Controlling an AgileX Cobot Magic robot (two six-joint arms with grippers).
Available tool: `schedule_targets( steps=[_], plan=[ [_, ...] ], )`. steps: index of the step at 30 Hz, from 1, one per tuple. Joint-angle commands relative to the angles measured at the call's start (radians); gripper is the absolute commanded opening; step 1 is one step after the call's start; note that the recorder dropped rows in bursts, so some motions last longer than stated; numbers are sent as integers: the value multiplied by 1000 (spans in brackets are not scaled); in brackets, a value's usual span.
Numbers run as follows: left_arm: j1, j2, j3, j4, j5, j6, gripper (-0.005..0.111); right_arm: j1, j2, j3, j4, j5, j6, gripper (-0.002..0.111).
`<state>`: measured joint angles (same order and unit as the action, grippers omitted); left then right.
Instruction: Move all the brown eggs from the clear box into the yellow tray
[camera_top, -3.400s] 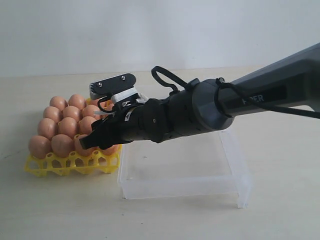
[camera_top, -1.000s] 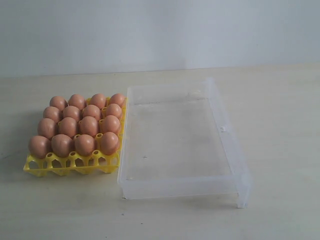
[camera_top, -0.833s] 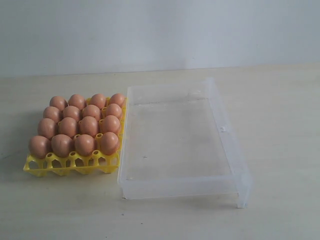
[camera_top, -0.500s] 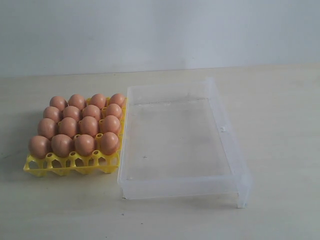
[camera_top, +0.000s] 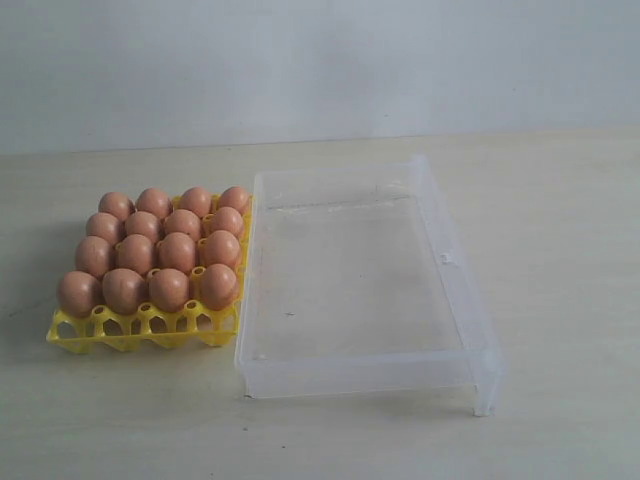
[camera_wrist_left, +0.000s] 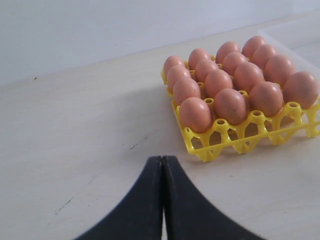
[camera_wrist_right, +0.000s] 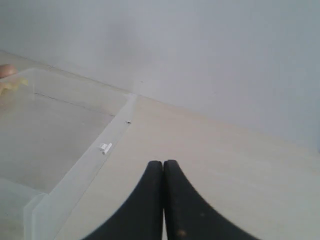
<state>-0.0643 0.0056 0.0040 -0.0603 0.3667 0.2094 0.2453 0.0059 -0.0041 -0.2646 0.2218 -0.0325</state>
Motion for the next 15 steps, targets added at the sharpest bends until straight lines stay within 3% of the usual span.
schedule_targets(
  steps=[1, 15],
  plan=[
    [-4, -6, -4, -1, -6, 0, 0, -63, -6, 4, 4, -7, 18, 0],
    [-4, -6, -4, -1, -6, 0, 0, -71, -6, 4, 63, 66, 73, 0]
  ],
)
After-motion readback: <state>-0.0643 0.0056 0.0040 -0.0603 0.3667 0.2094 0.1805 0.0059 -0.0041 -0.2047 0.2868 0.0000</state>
